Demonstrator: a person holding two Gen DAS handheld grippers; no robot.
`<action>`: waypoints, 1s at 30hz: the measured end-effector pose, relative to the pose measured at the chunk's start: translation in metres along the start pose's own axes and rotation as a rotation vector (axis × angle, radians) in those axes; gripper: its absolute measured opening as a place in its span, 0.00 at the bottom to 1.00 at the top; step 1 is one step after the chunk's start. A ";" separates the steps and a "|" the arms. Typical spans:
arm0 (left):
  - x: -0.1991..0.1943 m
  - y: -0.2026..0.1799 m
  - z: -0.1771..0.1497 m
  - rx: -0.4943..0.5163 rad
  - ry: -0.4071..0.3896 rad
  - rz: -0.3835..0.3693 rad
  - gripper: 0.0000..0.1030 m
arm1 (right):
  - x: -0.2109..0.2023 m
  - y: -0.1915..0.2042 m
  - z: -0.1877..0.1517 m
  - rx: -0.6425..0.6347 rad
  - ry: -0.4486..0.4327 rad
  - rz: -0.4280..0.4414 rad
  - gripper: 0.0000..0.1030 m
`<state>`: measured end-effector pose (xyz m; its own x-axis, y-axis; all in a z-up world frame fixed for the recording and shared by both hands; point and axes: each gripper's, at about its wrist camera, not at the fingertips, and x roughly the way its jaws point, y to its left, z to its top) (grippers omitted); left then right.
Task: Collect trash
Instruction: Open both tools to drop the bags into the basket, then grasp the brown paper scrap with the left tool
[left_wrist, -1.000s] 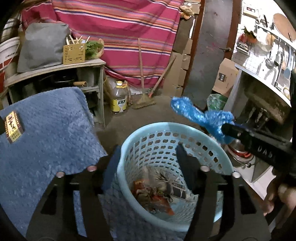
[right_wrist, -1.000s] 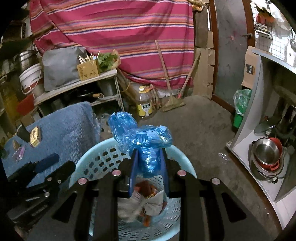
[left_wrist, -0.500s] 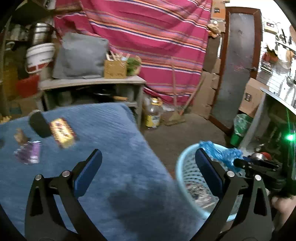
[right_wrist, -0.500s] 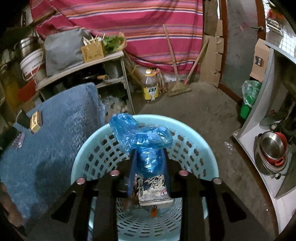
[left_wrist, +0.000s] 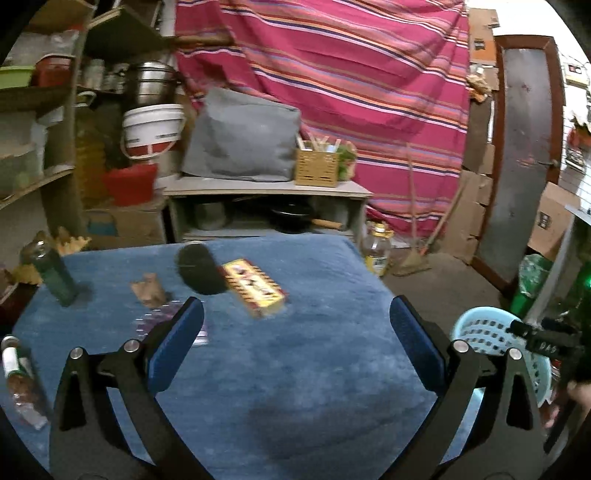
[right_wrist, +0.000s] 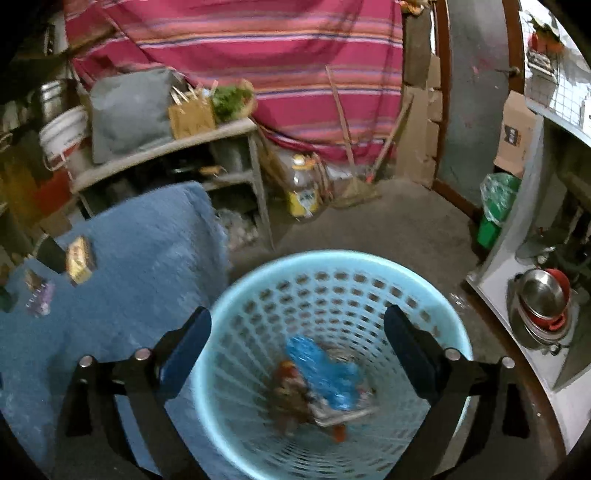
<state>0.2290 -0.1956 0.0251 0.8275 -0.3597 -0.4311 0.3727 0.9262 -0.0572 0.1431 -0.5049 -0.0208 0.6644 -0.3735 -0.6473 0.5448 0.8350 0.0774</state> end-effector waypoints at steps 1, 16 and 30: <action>-0.001 0.007 0.000 -0.003 0.000 0.011 0.95 | -0.002 0.012 0.001 -0.008 -0.012 0.010 0.90; 0.001 0.120 -0.011 -0.043 0.044 0.219 0.95 | 0.010 0.160 -0.009 -0.146 -0.027 0.115 0.94; 0.030 0.211 -0.022 -0.130 0.120 0.342 0.95 | 0.024 0.229 -0.004 -0.163 -0.055 0.221 0.96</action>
<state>0.3234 -0.0081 -0.0201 0.8367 -0.0186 -0.5473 0.0209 0.9998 -0.0021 0.2819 -0.3206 -0.0219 0.7874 -0.1923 -0.5857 0.2966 0.9511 0.0864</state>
